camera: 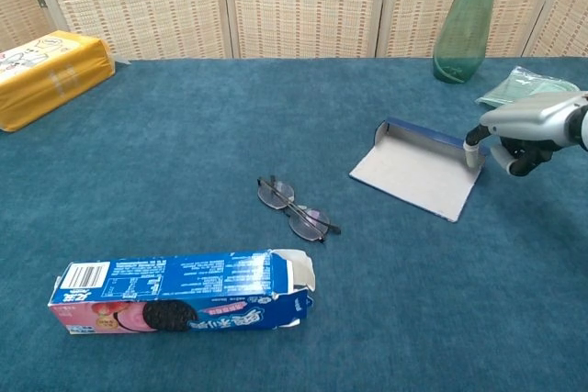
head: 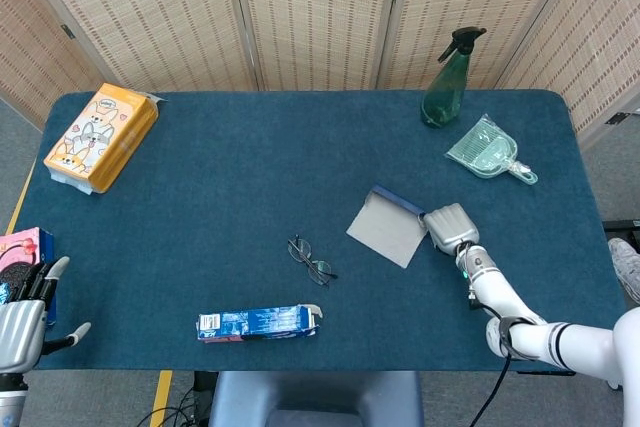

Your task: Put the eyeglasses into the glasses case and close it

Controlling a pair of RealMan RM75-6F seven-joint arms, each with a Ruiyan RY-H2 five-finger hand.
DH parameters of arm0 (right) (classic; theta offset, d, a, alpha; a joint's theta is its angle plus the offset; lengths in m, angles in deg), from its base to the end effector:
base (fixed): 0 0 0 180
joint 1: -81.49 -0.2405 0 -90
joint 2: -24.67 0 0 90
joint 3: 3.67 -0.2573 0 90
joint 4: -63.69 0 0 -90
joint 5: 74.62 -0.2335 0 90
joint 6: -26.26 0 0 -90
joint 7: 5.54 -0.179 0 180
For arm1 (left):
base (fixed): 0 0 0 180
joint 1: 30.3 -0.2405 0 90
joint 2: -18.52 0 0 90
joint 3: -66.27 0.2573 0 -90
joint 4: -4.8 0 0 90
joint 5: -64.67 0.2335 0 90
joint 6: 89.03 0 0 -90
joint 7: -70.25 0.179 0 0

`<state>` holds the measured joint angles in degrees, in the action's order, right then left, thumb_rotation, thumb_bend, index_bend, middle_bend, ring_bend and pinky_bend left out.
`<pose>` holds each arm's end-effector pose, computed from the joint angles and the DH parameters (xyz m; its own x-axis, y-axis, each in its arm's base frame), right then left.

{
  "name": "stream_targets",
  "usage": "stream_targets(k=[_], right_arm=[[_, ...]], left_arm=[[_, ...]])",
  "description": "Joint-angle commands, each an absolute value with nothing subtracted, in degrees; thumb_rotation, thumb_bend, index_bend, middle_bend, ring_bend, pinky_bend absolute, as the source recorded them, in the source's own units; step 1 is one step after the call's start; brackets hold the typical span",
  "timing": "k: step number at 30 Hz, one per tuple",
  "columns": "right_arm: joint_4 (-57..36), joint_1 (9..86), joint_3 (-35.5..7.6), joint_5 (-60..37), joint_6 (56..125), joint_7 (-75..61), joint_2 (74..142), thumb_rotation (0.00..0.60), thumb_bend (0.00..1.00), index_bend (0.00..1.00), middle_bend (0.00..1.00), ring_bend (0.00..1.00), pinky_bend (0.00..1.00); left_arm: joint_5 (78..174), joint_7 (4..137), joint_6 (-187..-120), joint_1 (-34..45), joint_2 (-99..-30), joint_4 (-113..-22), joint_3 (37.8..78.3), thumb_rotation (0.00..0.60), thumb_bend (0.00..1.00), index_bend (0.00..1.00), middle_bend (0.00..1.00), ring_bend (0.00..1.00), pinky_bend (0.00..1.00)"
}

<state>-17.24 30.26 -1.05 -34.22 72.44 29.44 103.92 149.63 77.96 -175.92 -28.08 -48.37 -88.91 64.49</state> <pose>-0.2394 -0.4069 -0.0178 0.7331 -0.4136 0.5399 -0.6676 -0.2856 0.6876 -0.3226 0.1982 0.1225 0.4519 0.0169 0.8919 0.8907 0.0475 -0.4521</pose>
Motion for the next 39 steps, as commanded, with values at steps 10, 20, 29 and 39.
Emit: stream_targets(k=[10, 20, 29, 39], right_arm=[[-14.99, 29.74, -8.03, -33.66, 73.52, 23.90, 104.63, 0.600, 0.92, 0.31, 0.98, 1.00, 1.00], [-4.17, 25.64, -7.78, -44.85, 66.72, 29.13, 110.27, 0.600, 0.97, 0.31, 0.98, 1.00, 1.00], [-4.17, 23.63, -8.44, -45.68, 64.89, 29.20, 112.93, 0.600, 0.96, 0.31, 0.98, 1.00, 1.00], [-14.30, 23.40, -8.55, -38.74, 65.64, 26.34, 111.81, 0.600, 0.81, 0.31, 0.98, 1.00, 1.00]], left_arm=[[148.98, 77.60, -176.06, -28.59, -48.11, -88.65, 64.63, 0.600, 0.16, 0.09, 0.14, 0.11, 0.28], [148.84, 77.23, -175.83, -28.65, -48.26, -88.11, 64.72, 0.600, 0.16, 0.09, 0.14, 0.11, 0.28], [148.29, 76.90, -176.08, -29.00, -48.14, -87.59, 64.59, 0.600, 0.16, 0.09, 0.14, 0.11, 0.28], [148.40, 76.18, -176.72, -29.47, -48.07, -87.30, 64.60, 0.600, 0.16, 0.09, 0.14, 0.11, 0.28]])
